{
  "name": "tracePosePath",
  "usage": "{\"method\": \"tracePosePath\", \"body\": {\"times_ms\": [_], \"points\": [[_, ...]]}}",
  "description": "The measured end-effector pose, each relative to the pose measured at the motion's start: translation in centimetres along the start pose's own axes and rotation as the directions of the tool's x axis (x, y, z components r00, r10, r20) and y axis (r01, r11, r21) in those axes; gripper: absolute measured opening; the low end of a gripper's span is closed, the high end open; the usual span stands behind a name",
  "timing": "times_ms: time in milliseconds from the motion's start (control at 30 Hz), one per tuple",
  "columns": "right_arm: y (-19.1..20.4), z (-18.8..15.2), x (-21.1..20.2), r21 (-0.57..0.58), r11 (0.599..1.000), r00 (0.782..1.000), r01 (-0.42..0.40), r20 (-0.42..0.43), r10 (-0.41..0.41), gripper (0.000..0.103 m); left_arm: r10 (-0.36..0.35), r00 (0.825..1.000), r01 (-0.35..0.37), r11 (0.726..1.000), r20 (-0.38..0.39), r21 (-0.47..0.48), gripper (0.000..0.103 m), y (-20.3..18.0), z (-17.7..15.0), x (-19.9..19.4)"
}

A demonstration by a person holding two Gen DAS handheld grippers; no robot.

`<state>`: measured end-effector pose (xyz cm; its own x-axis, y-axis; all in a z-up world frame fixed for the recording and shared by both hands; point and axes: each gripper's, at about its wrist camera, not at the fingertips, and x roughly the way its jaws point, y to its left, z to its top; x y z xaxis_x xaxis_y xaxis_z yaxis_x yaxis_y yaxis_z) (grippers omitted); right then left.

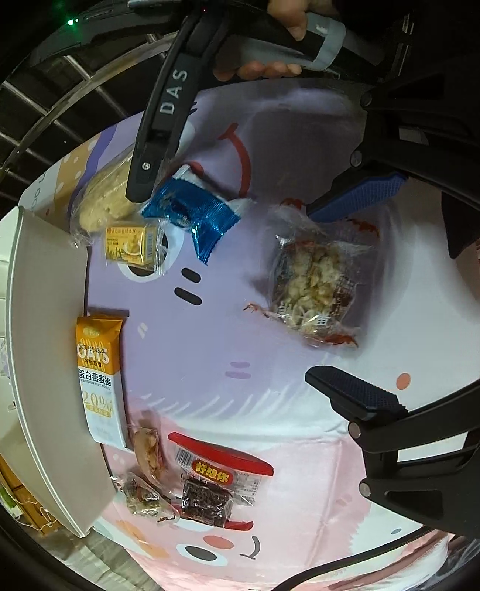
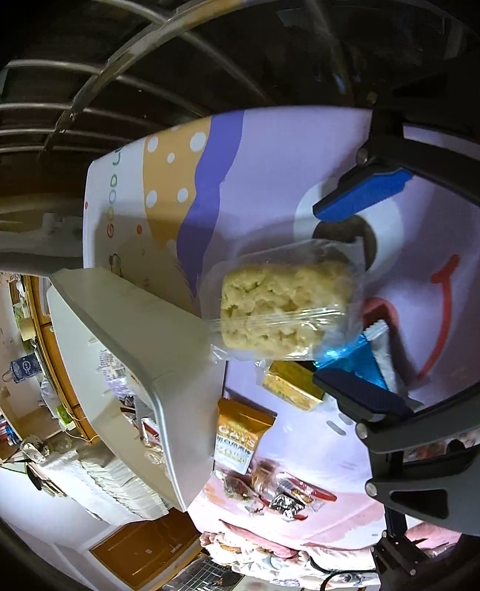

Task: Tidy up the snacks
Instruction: 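Grasp the clear nut-snack bag with the left gripper while the right grasps the sponge-cake bag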

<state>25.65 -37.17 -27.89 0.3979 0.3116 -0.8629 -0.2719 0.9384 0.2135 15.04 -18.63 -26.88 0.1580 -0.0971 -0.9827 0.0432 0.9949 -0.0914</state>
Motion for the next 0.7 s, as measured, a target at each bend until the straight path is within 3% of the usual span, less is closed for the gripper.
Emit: {"method": "tracePosePath", "body": {"times_ms": [200, 433, 533, 700], "points": [[1.0, 0.2, 1.0, -0.063, 0.997, 0.999, 0.034, 0.027, -0.033, 0.077, -0.015, 1.000, 0.015, 1.000, 0.011, -0.013, 0.078, -0.6, 0.3, 1.3], [1.9, 0.3, 1.4, -0.123, 0.986, 0.993, 0.109, 0.064, -0.101, 0.067, -0.032, 0.999, 0.032, 0.999, 0.035, -0.020, 0.062, -1.2, 1.0, 2.0], [1.8, 0.3, 1.3, -0.127, 0.987, 0.993, 0.102, 0.066, -0.094, 0.062, -0.045, 0.998, 0.046, 0.999, 0.052, -0.023, 0.054, -1.2, 1.1, 1.9], [1.8, 0.4, 1.2, -0.131, 0.987, 0.994, 0.098, 0.054, -0.091, 0.055, -0.070, 0.995, 0.073, 0.997, 0.066, -0.036, 0.048, -1.1, 1.1, 1.4]]}}
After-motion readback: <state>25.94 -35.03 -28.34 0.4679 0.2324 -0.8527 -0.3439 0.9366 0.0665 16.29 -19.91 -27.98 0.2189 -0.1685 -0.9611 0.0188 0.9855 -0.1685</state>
